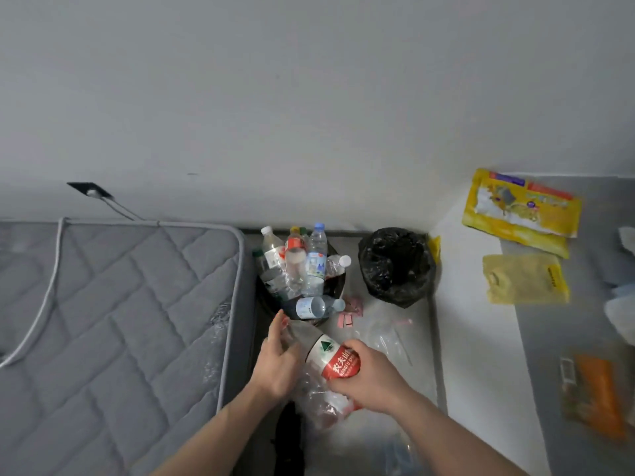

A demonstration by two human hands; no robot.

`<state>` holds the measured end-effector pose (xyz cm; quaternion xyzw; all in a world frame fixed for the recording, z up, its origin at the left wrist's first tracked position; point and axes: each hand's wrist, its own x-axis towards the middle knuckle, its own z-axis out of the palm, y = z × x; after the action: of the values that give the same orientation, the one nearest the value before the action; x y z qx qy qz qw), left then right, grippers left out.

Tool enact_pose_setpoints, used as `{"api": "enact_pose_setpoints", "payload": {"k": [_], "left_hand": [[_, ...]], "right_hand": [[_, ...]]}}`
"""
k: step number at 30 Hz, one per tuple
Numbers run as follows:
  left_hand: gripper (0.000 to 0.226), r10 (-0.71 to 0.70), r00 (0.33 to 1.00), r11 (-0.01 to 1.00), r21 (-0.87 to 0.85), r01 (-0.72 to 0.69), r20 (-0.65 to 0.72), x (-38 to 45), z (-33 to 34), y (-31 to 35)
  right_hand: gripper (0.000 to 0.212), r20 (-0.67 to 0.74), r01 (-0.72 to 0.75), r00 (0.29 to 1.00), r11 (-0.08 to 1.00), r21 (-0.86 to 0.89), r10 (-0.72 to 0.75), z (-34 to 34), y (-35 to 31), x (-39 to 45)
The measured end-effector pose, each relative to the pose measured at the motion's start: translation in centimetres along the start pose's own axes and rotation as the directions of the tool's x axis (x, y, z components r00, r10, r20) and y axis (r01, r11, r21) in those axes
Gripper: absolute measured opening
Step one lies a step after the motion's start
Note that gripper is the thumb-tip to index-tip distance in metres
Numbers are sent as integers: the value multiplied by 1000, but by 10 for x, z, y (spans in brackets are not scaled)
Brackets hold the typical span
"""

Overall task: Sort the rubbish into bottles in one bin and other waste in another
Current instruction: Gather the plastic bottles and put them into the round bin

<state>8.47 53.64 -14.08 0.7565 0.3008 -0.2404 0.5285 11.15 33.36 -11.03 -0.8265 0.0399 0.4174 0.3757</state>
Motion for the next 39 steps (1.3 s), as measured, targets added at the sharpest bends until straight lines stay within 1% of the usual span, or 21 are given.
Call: {"api": "enact_pose_setpoints", "payload": {"k": [1, 3, 4, 5, 6, 7, 8, 9, 10, 11, 14, 15, 17, 18, 22, 27, 28, 31, 32, 36, 39], "left_hand": [[76, -22, 1000, 1000, -1, 22, -13, 12, -10, -2], [97, -112, 994, 992, -56, 111, -10, 45, -27, -16], [109, -175, 985, 977, -127, 173, -4, 55, -33, -17], [112, -246, 969, 949, -200, 242, 3, 68, -34, -22], [106, -304, 953, 921, -250, 297, 11, 78, -33, -27], [89, -335, 942, 904, -274, 328, 22, 88, -32, -31], [62, -358, 932, 881, -314, 354, 47, 97, -31, -34], [42, -371, 926, 861, -346, 372, 74, 108, -28, -38], [30, -375, 924, 851, -368, 375, 76, 116, -26, -42], [29, -382, 922, 842, -389, 375, 63, 128, -24, -50], [39, -416, 909, 804, -471, 363, -9, 157, -21, -62], [46, -428, 903, 791, -500, 353, -39, 169, -19, -69], [70, -446, 892, 783, -514, 351, -71, 187, -16, -77], [73, -448, 891, 785, -510, 351, -75, 194, -14, -82], [69, -487, 872, 733, -565, 378, -48, 208, -4, -96], [37, -448, 893, 778, -510, 366, -44, 211, 2, -106], [42, -443, 895, 780, -513, 358, -50, 213, 3, -108], [82, -425, 903, 799, -496, 340, -67, 228, 7, -125], [88, -420, 905, 803, -496, 331, -75, 237, 11, -138], [95, -427, 901, 808, -479, 343, -76, 257, 17, -165], [93, -428, 901, 805, -480, 348, -66, 237, 8, -146]], "right_hand": [[51, 2, -11, 1000, 1000, -23, 11, 3, -3, 12], [55, 12, -16, 1000, 998, -64, 17, 10, -7, 37], [57, 16, -18, 1000, 997, -78, 20, 15, -8, 51], [58, 16, -19, 1000, 996, -88, 20, 21, -10, 66], [59, 11, -20, 1000, 996, -91, 21, 29, -12, 80], [61, 1, -18, 1000, 996, -87, 18, 39, -13, 96], [64, -17, -17, 1000, 997, -78, 16, 48, -13, 110], [68, -44, -18, 999, 997, -76, 15, 59, -11, 124], [73, -70, -20, 997, 997, -76, 14, 70, -10, 137], [77, -90, -16, 996, 997, -73, 9, 81, -7, 149], [75, -132, -37, 991, 999, -31, 33, 101, -2, 174], [72, -157, -44, 987, 999, 14, 46, 107, 1, 181], [60, -214, -68, 973, 991, 114, 92, 119, 7, 196], [55, -241, -71, 965, 988, 137, 103, 126, 9, 202], [33, -364, -28, 928, 991, 134, 76, 150, 16, 222], [36, -462, -23, 882, 988, 151, 91, 163, 18, 231], [36, -482, -27, 870, 987, 158, 101, 164, 19, 231], [35, -520, -18, 847, 982, 187, 114, 166, 23, 233], [35, -519, -22, 845, 980, 199, 125, 167, 23, 233], [37, -514, -10, 847, 972, 235, 133, 171, 24, 233], [40, -513, -10, 848, 972, 235, 133, 171, 27, 229]]}}
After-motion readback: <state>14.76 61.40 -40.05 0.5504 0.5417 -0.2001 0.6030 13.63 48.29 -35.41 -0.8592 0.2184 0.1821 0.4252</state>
